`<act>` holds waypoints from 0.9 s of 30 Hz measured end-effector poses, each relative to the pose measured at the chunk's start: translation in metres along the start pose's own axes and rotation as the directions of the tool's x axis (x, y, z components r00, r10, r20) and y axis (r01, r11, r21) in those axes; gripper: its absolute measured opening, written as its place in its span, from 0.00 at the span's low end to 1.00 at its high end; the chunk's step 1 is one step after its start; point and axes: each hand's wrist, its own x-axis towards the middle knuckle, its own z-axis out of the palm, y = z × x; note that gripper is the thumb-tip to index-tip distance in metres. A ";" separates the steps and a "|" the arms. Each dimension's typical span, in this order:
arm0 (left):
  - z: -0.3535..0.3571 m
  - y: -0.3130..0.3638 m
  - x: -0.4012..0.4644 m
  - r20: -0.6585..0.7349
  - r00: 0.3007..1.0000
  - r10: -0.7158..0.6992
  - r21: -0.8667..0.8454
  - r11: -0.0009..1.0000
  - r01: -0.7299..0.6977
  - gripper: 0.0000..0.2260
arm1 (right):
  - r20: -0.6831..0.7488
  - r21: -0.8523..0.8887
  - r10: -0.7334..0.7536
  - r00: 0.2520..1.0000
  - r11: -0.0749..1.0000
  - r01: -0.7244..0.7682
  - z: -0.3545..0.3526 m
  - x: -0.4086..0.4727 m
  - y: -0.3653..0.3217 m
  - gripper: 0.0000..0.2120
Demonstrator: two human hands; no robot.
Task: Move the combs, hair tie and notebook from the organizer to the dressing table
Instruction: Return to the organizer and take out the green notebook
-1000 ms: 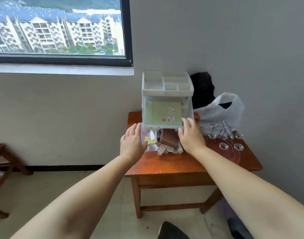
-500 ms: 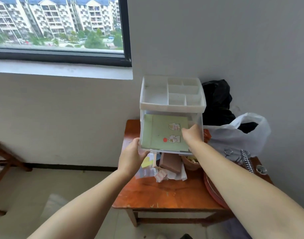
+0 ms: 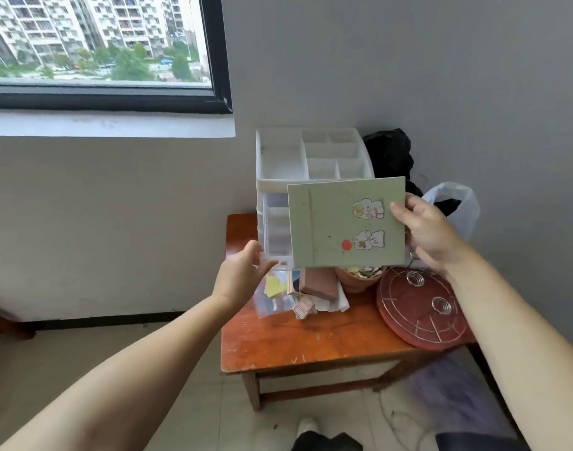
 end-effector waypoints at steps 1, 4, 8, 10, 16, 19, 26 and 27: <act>-0.003 0.000 0.002 -0.008 1.000 0.017 -0.001 1.000 -0.017 0.16 | 0.055 -0.002 -0.003 0.998 1.000 0.003 -0.006 -0.009 -0.003 0.09; -0.010 0.000 0.013 -0.026 0.999 0.019 -0.016 1.000 -0.019 0.15 | 0.248 -0.101 0.064 0.967 0.994 -0.040 -0.013 -0.026 0.000 0.10; -0.016 0.006 0.037 -0.052 0.998 0.023 -0.035 0.999 -0.025 0.16 | 0.375 -0.575 0.242 0.895 0.818 0.019 0.007 -0.019 0.019 0.08; -0.016 0.009 0.049 -0.065 0.998 0.023 -0.026 0.999 -0.024 0.16 | 0.374 -0.733 0.261 0.890 0.671 0.111 0.017 0.000 0.027 0.09; -0.006 0.007 0.082 -0.113 0.990 -0.086 0.040 0.995 0.091 0.16 | 0.391 -0.713 0.243 0.888 0.690 0.125 0.022 0.064 0.026 0.10; -0.003 0.007 0.099 -0.150 0.976 -0.161 0.072 0.982 0.173 0.16 | 0.438 -0.695 0.242 0.866 0.703 0.155 0.020 0.091 0.025 0.09; 0.000 -0.003 0.120 -0.160 0.959 -0.236 0.074 0.965 0.250 0.18 | 0.499 -0.463 0.232 0.835 0.886 0.031 0.015 0.119 0.031 0.07; 0.003 -0.006 0.117 -0.147 0.959 -0.243 0.050 0.966 0.252 0.18 | 0.510 -0.403 0.232 0.828 0.915 -0.007 0.015 0.120 0.032 0.08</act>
